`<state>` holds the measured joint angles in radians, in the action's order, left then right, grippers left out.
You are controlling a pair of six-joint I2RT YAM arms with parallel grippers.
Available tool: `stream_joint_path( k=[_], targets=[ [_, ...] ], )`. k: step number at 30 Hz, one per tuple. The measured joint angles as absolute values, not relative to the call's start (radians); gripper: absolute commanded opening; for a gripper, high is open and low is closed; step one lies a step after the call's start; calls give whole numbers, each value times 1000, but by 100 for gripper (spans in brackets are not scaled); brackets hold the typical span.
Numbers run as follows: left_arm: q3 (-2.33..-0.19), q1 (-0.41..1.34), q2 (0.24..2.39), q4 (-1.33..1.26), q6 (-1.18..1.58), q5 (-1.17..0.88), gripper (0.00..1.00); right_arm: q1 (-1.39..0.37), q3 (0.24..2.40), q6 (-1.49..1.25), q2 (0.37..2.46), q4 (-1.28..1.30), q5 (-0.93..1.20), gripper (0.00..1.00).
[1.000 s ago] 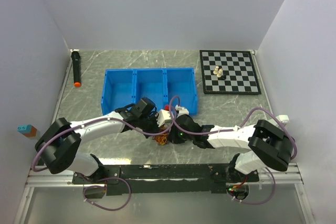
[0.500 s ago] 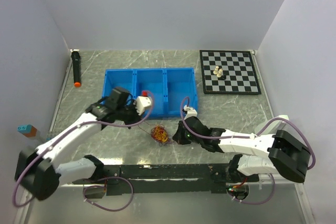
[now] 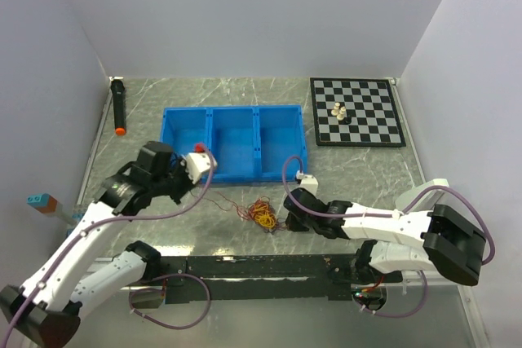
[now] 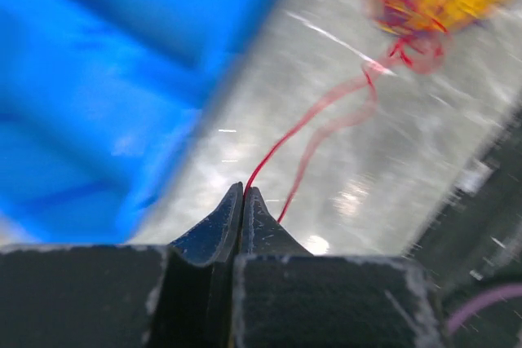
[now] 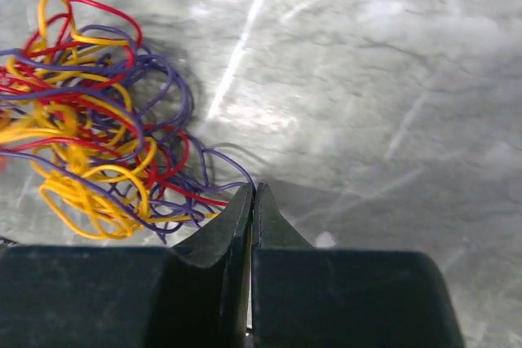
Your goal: Untangle the cables
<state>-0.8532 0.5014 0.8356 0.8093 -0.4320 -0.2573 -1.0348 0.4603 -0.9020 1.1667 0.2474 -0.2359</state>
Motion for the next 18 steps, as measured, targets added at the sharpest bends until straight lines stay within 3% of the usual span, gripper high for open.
stream_joint_path(
  k=[18],
  targets=[
    [-1196, 435, 691, 545, -345, 272, 1, -1065, 490, -1016, 1188, 370, -304, 0]
  ],
)
